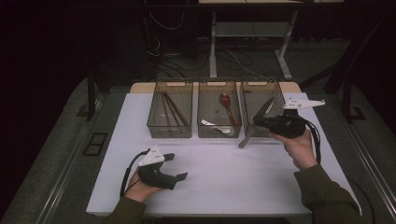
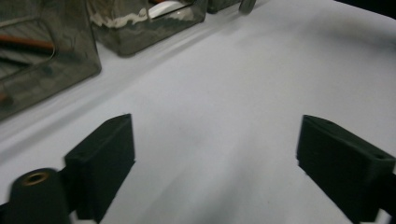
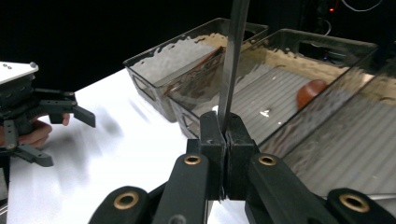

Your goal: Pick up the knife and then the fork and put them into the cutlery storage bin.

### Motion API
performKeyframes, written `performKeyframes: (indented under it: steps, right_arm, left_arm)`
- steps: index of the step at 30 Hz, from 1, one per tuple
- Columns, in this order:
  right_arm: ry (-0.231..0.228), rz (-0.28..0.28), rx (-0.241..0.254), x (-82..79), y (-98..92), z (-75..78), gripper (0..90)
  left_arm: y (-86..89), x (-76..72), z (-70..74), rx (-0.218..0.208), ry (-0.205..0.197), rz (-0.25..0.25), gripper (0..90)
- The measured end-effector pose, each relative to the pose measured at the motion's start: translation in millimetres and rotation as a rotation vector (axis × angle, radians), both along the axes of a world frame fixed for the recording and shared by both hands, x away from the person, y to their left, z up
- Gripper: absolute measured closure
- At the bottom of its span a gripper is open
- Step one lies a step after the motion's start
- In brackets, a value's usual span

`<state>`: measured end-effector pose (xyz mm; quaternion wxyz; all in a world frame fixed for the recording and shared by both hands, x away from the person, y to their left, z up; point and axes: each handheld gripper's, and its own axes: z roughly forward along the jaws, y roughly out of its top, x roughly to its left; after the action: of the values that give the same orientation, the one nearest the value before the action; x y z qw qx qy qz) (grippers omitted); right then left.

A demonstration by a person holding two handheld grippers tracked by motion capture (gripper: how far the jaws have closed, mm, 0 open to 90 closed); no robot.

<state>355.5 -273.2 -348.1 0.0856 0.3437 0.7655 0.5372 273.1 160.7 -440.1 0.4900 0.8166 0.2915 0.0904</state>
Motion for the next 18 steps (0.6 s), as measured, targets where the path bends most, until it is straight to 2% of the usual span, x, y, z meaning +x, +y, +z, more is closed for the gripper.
performKeyframes:
  steps: [3, 6, 12, 18]
  right_arm:
    - [-0.009, -0.011, -0.005, 1.9, -7.5, 8.6, 88.2]
    - [-0.022, -0.029, 0.002, 5.4, -15.4, 18.7, 88.3]
    - [-0.051, -0.059, 0.000, 13.5, -29.9, 40.1, 88.3]
    - [-0.076, -0.105, -0.026, 25.4, -43.8, 55.5, 88.2]
  left_arm:
    - [2.7, 0.4, -3.1, 0.002, 0.020, 0.014, 0.0]
    - [1.9, 0.7, -3.8, -0.002, 0.026, 0.023, 0.0]
    - [0.7, 1.4, -3.4, 0.011, 0.028, 0.011, 0.0]
    - [-0.2, 0.9, -2.8, 0.012, 0.032, 0.004, 0.0]
